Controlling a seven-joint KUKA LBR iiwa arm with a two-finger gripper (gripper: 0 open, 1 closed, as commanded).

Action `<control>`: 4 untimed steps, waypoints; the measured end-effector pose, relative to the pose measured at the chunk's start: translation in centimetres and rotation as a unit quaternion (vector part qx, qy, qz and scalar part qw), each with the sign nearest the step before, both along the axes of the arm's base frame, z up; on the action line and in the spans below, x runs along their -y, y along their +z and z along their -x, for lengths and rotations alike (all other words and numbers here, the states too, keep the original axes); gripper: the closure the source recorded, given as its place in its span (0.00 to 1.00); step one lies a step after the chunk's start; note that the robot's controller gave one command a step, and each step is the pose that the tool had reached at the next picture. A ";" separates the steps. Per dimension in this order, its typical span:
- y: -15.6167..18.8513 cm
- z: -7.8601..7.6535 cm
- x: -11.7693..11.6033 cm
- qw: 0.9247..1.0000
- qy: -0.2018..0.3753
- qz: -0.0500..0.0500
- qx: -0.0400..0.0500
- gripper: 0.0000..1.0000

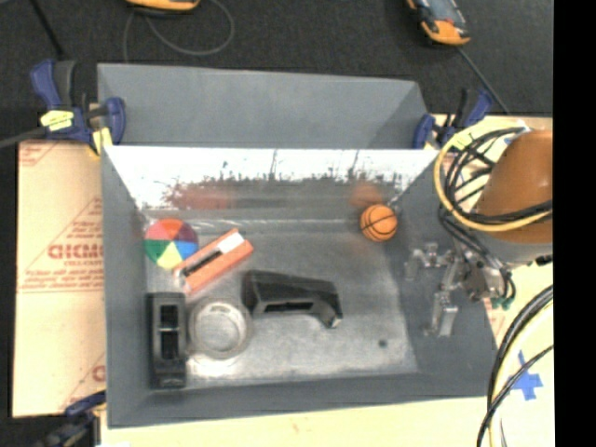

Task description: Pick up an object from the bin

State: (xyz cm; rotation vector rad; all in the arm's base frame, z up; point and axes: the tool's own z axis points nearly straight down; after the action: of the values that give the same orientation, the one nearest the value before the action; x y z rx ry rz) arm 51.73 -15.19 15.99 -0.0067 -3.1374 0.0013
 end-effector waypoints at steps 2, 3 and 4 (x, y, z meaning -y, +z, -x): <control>-7.1 -1.4 -6.5 1.000 -0.012 -0.001 0.006 0.00; -6.5 -2.5 -9.1 1.000 -0.015 -0.001 0.002 0.00; -5.9 -2.7 -15.1 1.000 -0.028 -0.001 0.004 0.00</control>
Offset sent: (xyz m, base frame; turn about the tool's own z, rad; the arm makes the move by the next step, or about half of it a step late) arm 0.0143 0.0805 -0.0899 0.0261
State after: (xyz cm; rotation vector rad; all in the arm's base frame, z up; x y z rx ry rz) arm 54.43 -0.10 10.08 -0.0941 -3.1439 -0.0017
